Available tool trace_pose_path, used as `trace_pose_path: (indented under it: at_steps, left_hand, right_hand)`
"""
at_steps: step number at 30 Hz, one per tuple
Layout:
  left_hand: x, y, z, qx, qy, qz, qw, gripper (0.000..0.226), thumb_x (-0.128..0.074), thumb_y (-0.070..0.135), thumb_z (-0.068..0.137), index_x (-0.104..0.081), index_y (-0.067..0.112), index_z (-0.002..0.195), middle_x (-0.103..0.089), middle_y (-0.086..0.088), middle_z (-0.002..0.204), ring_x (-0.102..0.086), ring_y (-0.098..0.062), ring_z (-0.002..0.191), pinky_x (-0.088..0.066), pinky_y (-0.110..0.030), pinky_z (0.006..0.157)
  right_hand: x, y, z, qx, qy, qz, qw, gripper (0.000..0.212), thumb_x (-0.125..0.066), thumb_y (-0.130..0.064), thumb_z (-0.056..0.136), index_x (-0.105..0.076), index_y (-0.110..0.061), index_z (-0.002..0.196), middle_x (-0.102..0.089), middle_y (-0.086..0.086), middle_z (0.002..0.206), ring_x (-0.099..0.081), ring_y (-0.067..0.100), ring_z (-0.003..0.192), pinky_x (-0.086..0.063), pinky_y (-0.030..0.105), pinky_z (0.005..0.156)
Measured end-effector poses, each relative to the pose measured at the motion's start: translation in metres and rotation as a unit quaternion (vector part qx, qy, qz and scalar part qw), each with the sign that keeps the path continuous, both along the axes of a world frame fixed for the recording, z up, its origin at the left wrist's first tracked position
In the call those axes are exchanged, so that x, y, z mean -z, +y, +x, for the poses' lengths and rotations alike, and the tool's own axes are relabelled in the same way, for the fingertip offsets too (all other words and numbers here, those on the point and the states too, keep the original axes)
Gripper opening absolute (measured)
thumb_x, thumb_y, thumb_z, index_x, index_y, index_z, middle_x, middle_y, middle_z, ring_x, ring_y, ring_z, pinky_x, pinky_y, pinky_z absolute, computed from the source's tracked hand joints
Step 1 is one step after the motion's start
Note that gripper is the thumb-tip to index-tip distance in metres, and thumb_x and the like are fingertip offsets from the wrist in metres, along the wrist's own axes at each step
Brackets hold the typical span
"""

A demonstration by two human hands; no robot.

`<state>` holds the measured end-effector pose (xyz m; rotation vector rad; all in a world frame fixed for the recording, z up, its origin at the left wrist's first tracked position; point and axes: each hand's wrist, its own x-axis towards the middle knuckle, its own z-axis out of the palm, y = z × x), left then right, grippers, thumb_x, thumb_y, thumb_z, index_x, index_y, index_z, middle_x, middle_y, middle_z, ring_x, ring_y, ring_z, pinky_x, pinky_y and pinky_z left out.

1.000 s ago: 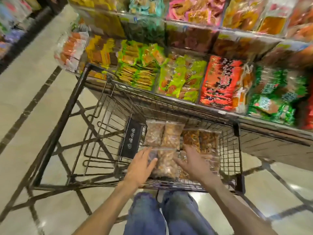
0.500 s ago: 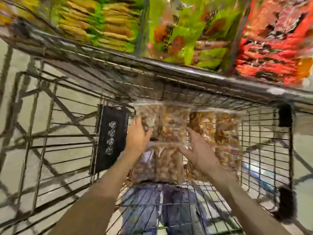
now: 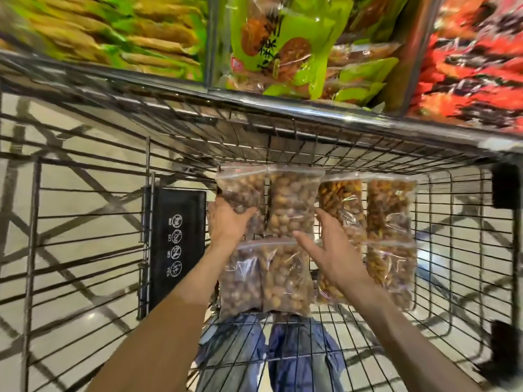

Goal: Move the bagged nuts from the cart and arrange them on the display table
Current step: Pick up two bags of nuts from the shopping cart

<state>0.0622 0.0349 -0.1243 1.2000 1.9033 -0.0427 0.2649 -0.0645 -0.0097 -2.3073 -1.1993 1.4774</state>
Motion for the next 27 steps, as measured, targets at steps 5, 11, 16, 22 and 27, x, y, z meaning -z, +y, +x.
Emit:
trace_pose_path:
  at_steps: [5, 11, 16, 22, 27]
  left_hand:
    - [-0.018, -0.004, -0.001, 0.022, -0.031, -0.032, 0.999, 0.087, -0.09, 0.048, 0.078, -0.048, 0.004, 0.139, -0.059, -0.023, 0.136, -0.062, -0.039, 0.121, -0.054, -0.047, 0.103]
    - [-0.051, -0.034, -0.03, -0.051, -0.123, -0.047, 0.99, 0.061, -0.09, 0.031, 0.082, -0.047, 0.025, 0.124, -0.064, 0.02, 0.102, -0.06, 0.001, 0.089, -0.046, -0.031, 0.094]
    - [-0.061, -0.047, -0.057, -0.122, -0.17, -0.06, 0.976, 0.071, -0.093, 0.051, 0.072, -0.053, 0.035, 0.128, -0.072, 0.009, 0.121, -0.071, -0.013, 0.111, -0.057, -0.049, 0.103]
    - [-0.061, -0.053, -0.061, -0.115, -0.162, -0.055, 0.978, 0.062, -0.089, 0.043, 0.081, -0.053, 0.032, 0.13, -0.072, 0.008, 0.119, -0.071, -0.012, 0.109, -0.056, -0.049, 0.104]
    - [-0.066, -0.054, -0.058, -0.104, -0.166, -0.074, 0.978, 0.081, -0.089, 0.065, 0.068, -0.053, 0.035, 0.135, -0.074, 0.007, 0.121, -0.073, -0.016, 0.112, -0.057, -0.051, 0.102]
  right_hand:
    - [0.007, 0.005, 0.002, 0.043, 0.007, -0.025, 0.999, 0.093, -0.065, -0.061, 0.095, -0.022, -0.019, 0.166, -0.034, 0.004, 0.169, -0.037, 0.021, 0.153, -0.034, 0.045, 0.124]
    - [0.023, 0.031, -0.003, 0.067, -0.044, -0.066, 0.995, 0.057, -0.07, -0.055, 0.095, -0.045, -0.013, 0.123, -0.056, 0.011, 0.13, -0.056, 0.024, 0.111, -0.051, 0.04, 0.096]
    - [0.056, 0.059, -0.012, 0.147, -0.018, -0.131, 0.98, 0.087, -0.069, -0.082, 0.076, -0.069, 0.002, 0.099, -0.073, 0.014, 0.096, -0.07, 0.03, 0.089, -0.062, 0.046, 0.087]
    - [0.072, 0.061, -0.02, 0.191, -0.031, -0.141, 0.971, 0.046, -0.078, -0.047, 0.09, -0.065, -0.012, 0.063, -0.076, 0.013, 0.083, -0.073, 0.028, 0.083, -0.059, 0.039, 0.079]
    - [0.052, 0.051, -0.016, 0.279, 0.07, -0.108, 0.952, 0.031, -0.083, -0.032, 0.091, -0.059, -0.02, 0.075, -0.073, 0.003, 0.085, -0.065, 0.011, 0.072, -0.058, 0.028, 0.075]
